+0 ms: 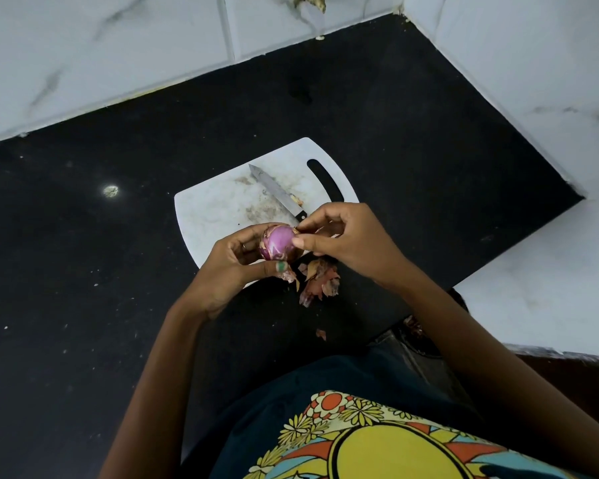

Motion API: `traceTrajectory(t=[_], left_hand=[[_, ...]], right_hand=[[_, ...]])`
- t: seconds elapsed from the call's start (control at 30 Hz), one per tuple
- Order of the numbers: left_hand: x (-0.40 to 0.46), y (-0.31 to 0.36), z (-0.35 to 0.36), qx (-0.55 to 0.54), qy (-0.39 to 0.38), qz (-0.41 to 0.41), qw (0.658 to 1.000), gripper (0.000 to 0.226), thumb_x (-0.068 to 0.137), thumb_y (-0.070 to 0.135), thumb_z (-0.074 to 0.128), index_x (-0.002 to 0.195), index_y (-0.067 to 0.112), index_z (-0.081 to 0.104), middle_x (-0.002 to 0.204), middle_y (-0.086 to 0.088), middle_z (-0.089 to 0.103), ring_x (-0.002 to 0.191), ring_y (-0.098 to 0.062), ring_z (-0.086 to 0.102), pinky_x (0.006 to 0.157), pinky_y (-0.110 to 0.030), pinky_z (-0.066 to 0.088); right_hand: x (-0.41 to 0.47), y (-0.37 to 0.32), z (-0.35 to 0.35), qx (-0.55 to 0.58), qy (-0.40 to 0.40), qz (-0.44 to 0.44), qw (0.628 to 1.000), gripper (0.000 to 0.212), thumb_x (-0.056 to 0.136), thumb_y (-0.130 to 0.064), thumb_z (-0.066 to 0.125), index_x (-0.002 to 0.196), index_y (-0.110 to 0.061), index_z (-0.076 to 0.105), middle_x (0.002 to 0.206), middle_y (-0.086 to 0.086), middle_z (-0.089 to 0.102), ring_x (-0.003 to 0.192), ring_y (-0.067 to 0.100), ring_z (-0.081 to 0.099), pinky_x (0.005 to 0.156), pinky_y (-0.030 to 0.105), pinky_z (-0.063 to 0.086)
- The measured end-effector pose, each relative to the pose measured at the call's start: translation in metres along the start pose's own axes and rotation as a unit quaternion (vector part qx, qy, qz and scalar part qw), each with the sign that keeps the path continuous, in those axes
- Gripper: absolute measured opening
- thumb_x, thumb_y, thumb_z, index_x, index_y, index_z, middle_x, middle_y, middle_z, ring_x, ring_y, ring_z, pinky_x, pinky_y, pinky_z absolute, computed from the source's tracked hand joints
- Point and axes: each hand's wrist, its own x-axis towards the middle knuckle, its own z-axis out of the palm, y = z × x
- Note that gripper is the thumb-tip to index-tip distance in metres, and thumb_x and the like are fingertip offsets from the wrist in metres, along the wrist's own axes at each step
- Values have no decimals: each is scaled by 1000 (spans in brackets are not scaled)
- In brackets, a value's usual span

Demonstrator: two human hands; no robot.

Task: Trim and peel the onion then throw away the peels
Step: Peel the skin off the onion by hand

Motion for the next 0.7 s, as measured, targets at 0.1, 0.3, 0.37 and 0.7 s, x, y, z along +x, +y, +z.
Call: traceTrajectory(t=[0.1, 0.3, 0.37, 0.7], left_hand=[[0, 1, 1, 4, 2, 0, 1000, 54, 61, 7, 75, 113, 16, 64, 106, -6, 72, 101, -23, 67, 90, -33, 54], [-1, -1, 1, 7, -1, 1, 1000, 54, 61, 7, 77, 113, 17, 64, 106, -2, 72, 101, -21, 67, 87, -30, 54], [0, -2, 1, 6, -1, 0, 1000, 56, 61, 4, 82, 112, 18, 65, 106, -2, 72, 101, -20, 67, 86, -29, 53], [-1, -1, 1, -17, -13, -3, 1000, 56, 62, 2, 75, 115, 15, 63, 107, -4, 72, 100, -19, 67, 84, -26, 54]], right_hand=[[1, -1, 2, -2, 32, -17, 999, 10, 78, -12, 75, 83, -4, 71, 78, 1, 70, 72, 7, 65, 68, 24, 57], [-2, -7, 3, -67, 3, -37, 997, 4, 83, -11, 68, 83, -7, 68, 75, -4, 66, 68, 1, 59, 61, 12, 48], [0, -5, 3, -62, 18, -29, 997, 3, 81, -10, 68, 81, -7, 67, 74, 0, 67, 66, 3, 59, 62, 17, 50], [0, 11, 3, 82, 18, 69, 994, 14, 93, -15, 58, 91, -3, 66, 79, 8, 68, 68, 17, 67, 64, 32, 59]])
